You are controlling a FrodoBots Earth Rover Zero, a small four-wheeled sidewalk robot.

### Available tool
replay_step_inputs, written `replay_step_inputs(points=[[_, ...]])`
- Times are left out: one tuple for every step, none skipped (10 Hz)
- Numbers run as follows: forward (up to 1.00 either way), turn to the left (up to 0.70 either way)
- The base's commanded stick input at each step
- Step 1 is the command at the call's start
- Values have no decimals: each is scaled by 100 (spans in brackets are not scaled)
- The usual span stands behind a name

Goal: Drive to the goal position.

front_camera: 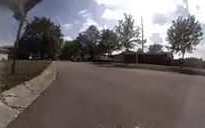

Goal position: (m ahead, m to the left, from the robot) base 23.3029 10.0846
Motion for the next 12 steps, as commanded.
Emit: replay_step_inputs(points=[[100, 0], [100, 0], [100, 0], [100, 33], [100, 40], [100, 40], [100, 40], [100, 40], [100, 40], [100, 40], [100, 36], [100, 23]])
